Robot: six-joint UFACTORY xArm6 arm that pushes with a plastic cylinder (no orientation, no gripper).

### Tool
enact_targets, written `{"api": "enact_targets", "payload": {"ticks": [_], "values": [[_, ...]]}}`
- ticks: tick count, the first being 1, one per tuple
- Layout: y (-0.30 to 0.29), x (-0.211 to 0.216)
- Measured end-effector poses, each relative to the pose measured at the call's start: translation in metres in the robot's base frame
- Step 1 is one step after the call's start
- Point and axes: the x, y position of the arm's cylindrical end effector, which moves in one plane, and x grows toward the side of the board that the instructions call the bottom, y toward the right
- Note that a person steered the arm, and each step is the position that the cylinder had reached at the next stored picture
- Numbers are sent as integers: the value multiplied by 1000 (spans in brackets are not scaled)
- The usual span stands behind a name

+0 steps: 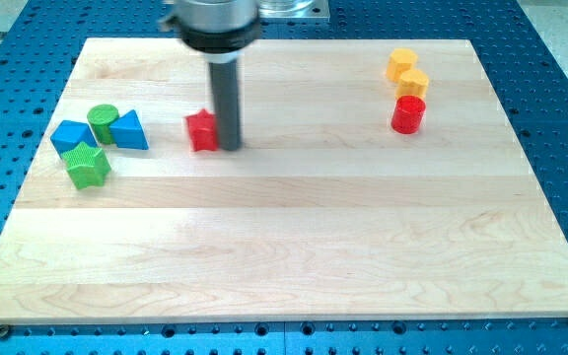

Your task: Push the red star into the blue triangle

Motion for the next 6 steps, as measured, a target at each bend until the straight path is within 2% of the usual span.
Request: {"api": "enact_targets", "payload": {"ticks": [1, 2, 4, 5, 6], "values": [[31, -17], [7, -35], [-63, -22], [-50, -20], [57, -30]]}}
